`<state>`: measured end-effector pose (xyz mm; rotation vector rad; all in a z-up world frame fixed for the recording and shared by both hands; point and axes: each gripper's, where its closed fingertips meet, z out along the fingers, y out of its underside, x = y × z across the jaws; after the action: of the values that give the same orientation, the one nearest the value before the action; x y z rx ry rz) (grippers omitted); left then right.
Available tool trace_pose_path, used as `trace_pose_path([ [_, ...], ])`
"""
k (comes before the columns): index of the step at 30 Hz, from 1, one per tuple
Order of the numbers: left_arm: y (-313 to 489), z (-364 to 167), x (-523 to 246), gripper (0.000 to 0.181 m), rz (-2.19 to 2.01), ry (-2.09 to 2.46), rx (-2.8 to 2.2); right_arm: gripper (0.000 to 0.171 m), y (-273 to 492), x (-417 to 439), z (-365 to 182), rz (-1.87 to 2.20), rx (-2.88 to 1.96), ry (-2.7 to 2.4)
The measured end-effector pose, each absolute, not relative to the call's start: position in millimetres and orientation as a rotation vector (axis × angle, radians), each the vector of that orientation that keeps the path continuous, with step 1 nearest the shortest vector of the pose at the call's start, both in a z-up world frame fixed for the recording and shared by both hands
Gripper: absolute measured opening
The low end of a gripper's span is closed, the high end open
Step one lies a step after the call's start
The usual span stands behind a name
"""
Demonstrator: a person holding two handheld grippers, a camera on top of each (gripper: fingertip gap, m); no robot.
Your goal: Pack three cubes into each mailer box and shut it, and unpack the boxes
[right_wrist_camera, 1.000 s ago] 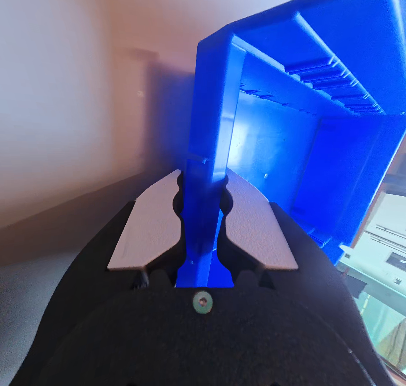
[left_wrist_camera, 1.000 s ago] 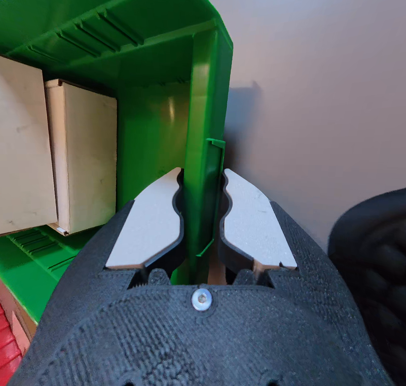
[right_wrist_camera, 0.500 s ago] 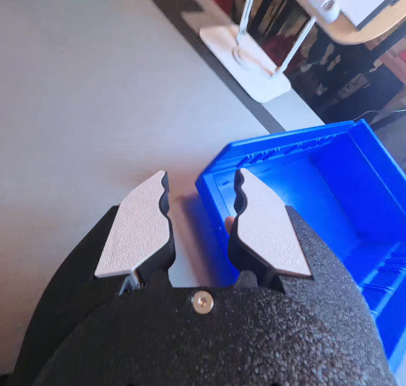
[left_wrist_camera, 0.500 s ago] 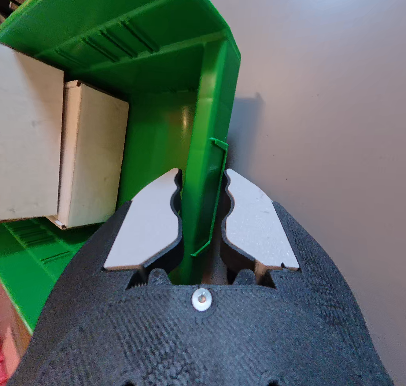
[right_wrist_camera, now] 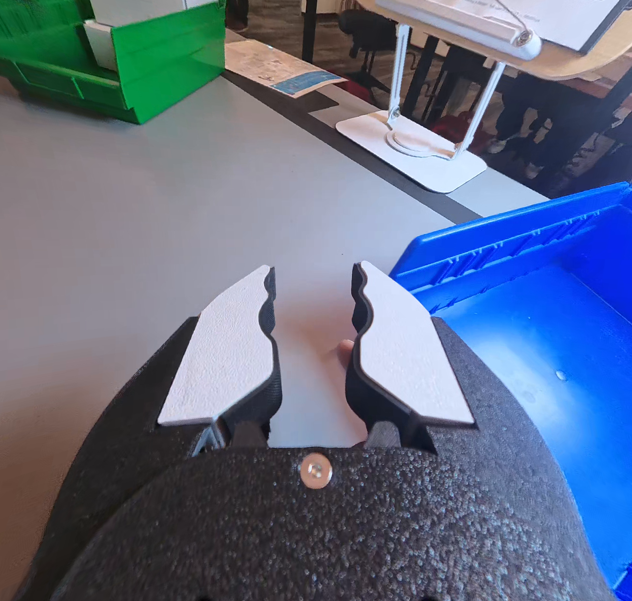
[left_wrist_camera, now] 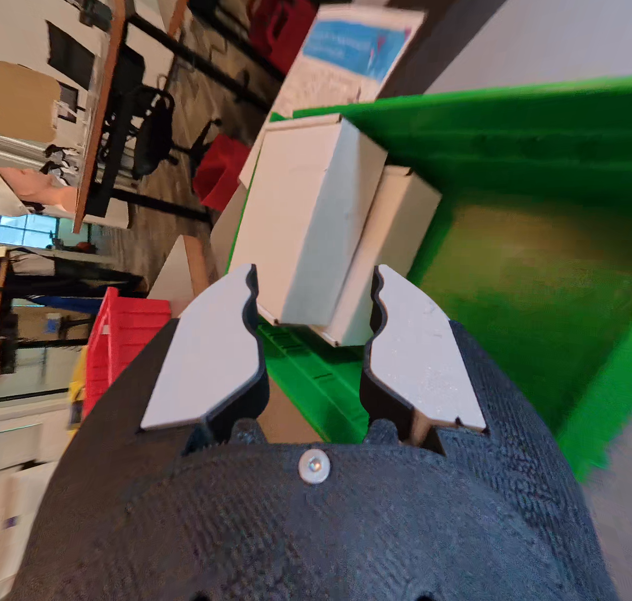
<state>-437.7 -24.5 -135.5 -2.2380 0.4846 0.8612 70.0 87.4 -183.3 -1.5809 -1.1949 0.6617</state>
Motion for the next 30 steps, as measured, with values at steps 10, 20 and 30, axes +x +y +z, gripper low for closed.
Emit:
trace_pose_path([
  [10, 21, -189, -495, 0.075, 0.953, 0.772, -2.537, 0.037, 89, 83, -202, 0.572, -1.592, -1.228],
  [20, 18, -182, -495, 0.062, 1.074, 0.878, -2.340, 0.033, 90, 85, -199, 0.613, -1.589, -1.204],
  [30, -12, -118, -451, 0.059, 1.110, 0.941, -2.155, 0.033, 82, 81, -197, 0.644, -1.575, -1.217],
])
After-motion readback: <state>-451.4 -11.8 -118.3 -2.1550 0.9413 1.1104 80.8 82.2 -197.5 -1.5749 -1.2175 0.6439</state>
